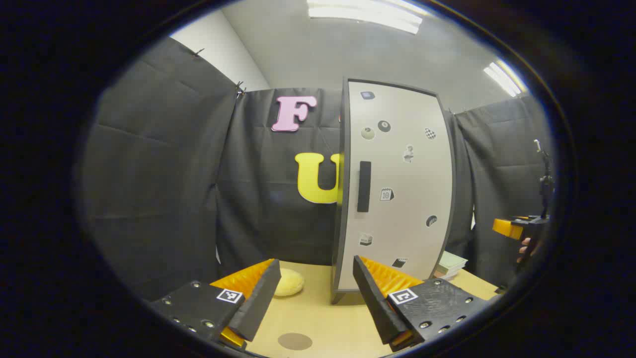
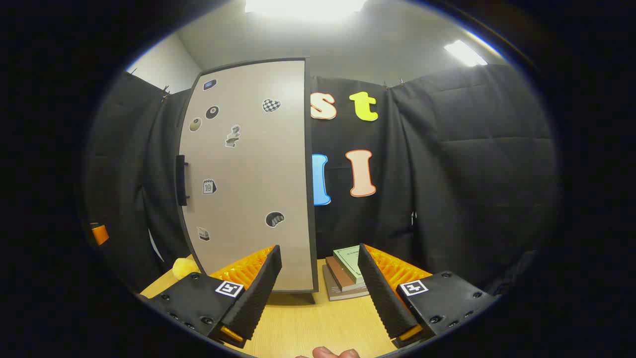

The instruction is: Open the cabinet door with the right hand, grasp the bottle in the cabinet with the left hand and place it on the coaster, then close the cabinet door with the right hand.

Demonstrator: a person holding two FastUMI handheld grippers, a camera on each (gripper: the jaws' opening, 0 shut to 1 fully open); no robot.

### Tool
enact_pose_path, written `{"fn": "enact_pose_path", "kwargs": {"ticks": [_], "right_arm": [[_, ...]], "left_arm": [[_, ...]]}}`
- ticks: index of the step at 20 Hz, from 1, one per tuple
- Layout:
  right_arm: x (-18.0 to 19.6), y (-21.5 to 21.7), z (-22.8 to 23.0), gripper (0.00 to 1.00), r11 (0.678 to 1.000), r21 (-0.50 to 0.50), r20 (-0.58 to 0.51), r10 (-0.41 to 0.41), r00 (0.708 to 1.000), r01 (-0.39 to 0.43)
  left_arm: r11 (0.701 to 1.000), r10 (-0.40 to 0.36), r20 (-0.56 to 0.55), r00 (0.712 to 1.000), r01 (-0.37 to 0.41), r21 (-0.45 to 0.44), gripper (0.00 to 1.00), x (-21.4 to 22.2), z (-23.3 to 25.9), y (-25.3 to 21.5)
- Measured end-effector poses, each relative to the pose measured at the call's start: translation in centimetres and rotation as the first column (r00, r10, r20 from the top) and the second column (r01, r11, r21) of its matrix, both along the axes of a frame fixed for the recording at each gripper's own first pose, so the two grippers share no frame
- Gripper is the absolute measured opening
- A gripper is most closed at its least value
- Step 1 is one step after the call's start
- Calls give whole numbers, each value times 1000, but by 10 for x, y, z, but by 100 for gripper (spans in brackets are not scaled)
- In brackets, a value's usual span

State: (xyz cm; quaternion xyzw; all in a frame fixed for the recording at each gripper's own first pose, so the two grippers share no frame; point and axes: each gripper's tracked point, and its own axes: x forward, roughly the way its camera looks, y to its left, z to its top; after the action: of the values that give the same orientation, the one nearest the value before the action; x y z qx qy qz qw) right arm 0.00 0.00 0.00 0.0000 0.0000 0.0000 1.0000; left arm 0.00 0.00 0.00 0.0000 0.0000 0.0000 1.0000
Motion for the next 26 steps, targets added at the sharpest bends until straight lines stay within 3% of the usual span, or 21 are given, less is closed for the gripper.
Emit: {"fn": "enact_pose_path", "kwargs": {"ticks": [6, 10, 12, 16, 22, 26], "right_arm": [[0, 14, 3, 93, 999, -3, -11, 38, 999, -38], [1, 19, -3, 93, 999, -5, -28, 49, 998, -50], [0, 22, -7, 98, 999, 1, -38, 52, 998, -52], [1, 28, -8, 98, 998, 0, -51, 62, 997, -62], [12, 45, 3, 98, 995, -43, -57, 86, 995, -88], [24, 69, 16, 98, 989, -35, -58, 142, 988, -145]], "left_arm": [[999, -28, -7, 1000, 28, 33, 87, 7, 0, -10], [999, -46, -29, 999, 46, -1, 90, 7, -13, -16], [999, -33, -40, 999, 33, -14, 87, 5, -20, -11], [1000, -25, -59, 998, 24, -19, 90, 4, -31, -6], [999, -1, -81, 997, -2, -41, 87, -4, -44, 4], [998, 33, -94, 995, -37, -44, 90, -12, -56, 17]]}}
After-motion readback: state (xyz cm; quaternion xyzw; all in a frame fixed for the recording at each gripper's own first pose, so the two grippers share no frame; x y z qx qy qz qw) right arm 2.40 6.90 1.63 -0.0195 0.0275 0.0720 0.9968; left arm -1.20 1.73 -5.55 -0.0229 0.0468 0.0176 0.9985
